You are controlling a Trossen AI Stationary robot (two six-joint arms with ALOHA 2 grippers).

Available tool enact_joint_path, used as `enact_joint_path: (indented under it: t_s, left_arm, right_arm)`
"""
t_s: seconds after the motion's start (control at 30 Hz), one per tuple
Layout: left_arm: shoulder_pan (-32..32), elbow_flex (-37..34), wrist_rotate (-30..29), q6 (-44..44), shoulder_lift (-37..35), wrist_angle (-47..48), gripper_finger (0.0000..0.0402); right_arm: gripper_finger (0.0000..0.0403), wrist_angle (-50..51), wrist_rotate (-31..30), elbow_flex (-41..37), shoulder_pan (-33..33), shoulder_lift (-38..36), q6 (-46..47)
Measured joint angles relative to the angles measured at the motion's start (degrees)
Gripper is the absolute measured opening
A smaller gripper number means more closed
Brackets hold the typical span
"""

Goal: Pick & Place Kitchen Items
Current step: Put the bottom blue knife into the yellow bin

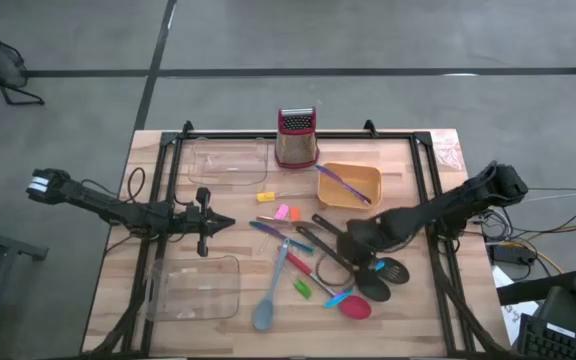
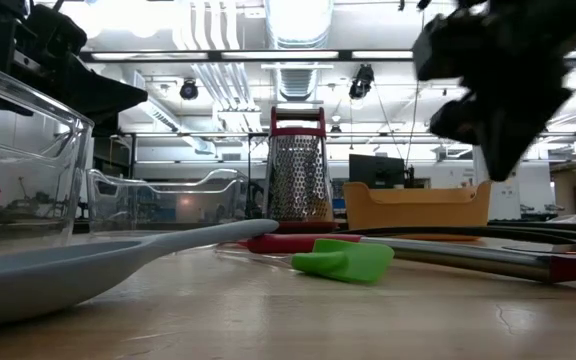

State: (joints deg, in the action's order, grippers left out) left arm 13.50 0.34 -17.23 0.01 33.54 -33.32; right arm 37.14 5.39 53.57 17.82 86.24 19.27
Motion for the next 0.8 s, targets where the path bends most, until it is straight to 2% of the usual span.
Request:
enact_joint_path:
  t_s: [0.23,0.33,0.57,0.8]
  left_arm:
    - [0.00,0.00,-0.02,-0.02,-0.02,0.00,0.0030]
    - [-0.01,0.00,-0.01,-0.01,0.00,0.00,0.0028]
    - [0.00,0.00,0.00,-0.02,-0.02,0.00,0.0025]
    - [-0.02,0.00,0.00,0.00,-0.02,0.00,0.0030]
  right_arm:
    - [0.0089,-0.03,-0.72,-0.17,8.31,0.39,3.19]
    - [0.0125,0.77,-4.34,-0.34,10.72,1.91,3.55]
    - [0.0191,2.10,-6.95,-0.34,12.73,6.23,3.58]
    - [0.0216,2.26,-7.06,-0.32,12.97,8.71,4.45]
